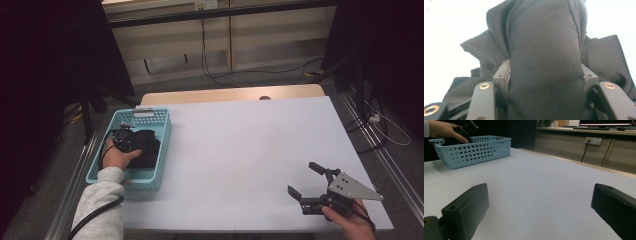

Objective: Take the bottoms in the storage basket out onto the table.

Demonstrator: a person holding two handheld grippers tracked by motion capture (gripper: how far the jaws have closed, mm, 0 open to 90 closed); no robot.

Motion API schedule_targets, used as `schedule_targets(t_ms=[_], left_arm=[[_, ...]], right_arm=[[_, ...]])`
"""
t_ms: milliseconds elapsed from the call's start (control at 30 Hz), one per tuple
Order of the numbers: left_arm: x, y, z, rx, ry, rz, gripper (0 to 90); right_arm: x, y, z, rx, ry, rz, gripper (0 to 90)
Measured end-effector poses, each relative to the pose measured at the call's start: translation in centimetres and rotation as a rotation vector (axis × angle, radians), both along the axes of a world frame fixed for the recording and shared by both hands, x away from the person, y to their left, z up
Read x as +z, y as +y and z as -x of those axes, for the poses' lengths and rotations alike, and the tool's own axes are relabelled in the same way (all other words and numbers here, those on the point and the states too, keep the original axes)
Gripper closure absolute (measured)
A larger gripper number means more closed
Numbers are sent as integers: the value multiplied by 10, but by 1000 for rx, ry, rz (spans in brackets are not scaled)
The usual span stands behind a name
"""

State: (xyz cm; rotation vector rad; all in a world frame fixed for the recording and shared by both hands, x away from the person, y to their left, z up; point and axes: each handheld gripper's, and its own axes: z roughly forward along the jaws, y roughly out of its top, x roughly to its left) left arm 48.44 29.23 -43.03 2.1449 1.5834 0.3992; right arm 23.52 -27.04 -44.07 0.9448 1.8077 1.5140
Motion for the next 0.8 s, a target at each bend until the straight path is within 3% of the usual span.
schedule_targets(t_ms=[200,400,533,800], left_arm=[[2,0,-1,9,8,-1,530],[3,4,-1,32,6,37,565],[6,3,-1,24,17,26,585],[10,3,0,73,5,65,613]], right_arm=[[0,0,0,-1,0,0,4],[0,0,-1,-1,1,0,5],[0,0,-1,0,2,-2,5],[-1,0,-2,-6,4,-11,5]])
